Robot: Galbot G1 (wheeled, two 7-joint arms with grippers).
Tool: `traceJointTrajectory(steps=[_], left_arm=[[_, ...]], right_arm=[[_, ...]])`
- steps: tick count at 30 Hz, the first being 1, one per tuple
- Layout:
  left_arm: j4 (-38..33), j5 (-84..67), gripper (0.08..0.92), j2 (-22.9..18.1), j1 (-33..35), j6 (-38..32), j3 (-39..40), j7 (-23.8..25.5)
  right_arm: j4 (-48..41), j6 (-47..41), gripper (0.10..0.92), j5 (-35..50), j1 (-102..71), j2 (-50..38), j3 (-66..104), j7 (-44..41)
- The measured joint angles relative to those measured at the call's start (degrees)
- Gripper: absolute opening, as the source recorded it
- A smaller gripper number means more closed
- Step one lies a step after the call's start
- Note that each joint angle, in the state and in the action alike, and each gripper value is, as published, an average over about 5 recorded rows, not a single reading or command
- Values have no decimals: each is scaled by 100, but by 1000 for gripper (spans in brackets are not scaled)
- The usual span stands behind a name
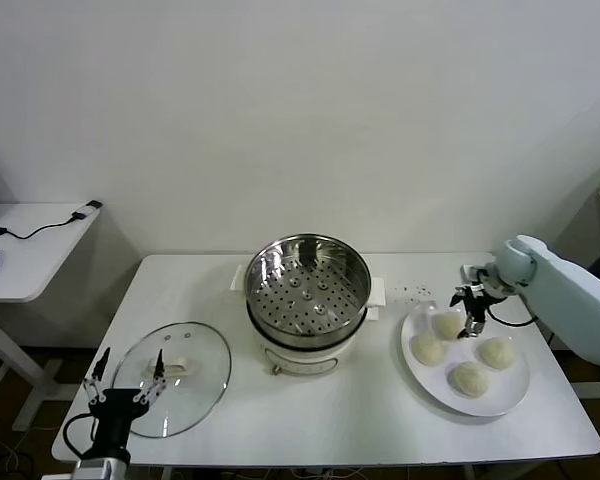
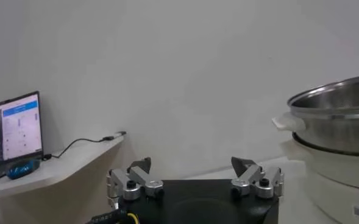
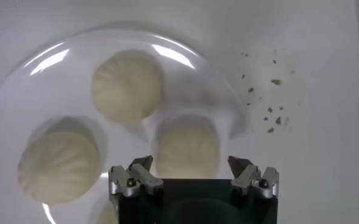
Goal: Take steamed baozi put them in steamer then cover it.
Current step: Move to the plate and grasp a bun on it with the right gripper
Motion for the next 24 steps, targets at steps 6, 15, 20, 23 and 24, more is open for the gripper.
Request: traceJointTrajectory(steps=[6, 15, 20, 23, 24], left_arm=[[32, -4, 823, 12, -13, 2, -19, -6], [46, 4, 823, 15, -25, 3, -17, -13], [46, 7, 823, 15, -15, 2, -23, -17], [47, 8, 823, 15, 2, 1, -24, -19], [49, 8, 823, 15, 5, 0, -24, -20]], right_arm=[[-175, 28, 812, -49, 61, 129, -127, -42], [-370, 76, 717, -86, 107, 286, -195, -77], [-383, 119, 690, -43, 164, 298, -229, -96], [-343, 165, 685, 31, 254, 274, -324, -120], [-319, 186, 684, 68, 301, 262, -374, -132]])
